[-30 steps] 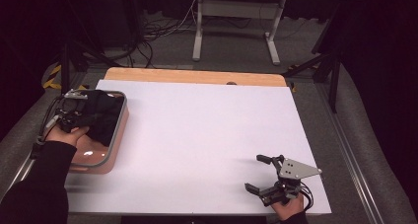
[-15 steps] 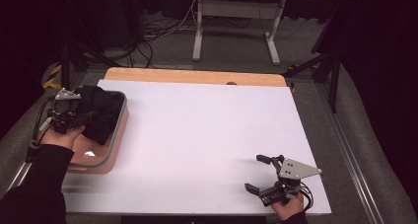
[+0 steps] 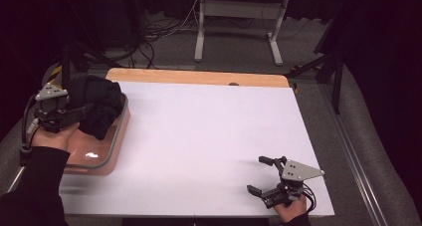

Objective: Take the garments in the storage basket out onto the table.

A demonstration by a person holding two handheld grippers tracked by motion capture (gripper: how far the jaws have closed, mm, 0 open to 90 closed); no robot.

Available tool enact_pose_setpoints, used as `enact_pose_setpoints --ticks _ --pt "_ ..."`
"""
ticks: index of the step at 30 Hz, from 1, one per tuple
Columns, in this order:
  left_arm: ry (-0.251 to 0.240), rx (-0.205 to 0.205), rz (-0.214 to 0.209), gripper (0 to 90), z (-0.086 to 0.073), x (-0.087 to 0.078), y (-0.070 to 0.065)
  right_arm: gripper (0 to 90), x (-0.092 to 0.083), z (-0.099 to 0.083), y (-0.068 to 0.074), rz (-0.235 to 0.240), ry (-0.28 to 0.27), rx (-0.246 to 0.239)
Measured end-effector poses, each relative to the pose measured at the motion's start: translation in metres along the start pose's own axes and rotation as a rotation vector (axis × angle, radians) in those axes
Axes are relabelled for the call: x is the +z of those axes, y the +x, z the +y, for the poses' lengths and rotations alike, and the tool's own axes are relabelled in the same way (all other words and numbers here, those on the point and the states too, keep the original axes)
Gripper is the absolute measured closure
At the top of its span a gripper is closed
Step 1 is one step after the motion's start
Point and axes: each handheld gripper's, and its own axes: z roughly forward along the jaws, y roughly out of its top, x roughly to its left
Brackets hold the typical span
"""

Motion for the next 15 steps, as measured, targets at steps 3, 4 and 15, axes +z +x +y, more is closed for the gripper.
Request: enact_pose_setpoints --ticks 3,4,15 --pt "-0.04 -0.001 0.005 61.7 0.003 -0.006 -0.003 1.3 0.0 0.0 0.0 0.001 -0.001 0.001" --pt "-0.047 -0.001 0.006 61.7 0.004 -0.009 -0.003 1.3 0.0 0.0 0.0 0.001 -0.001 0.001" --pt "-0.151 -0.021 -0.021 62.9 0.009 -0.027 -0.011 1.3 0.0 0.0 0.0 0.002 -0.001 0.002"
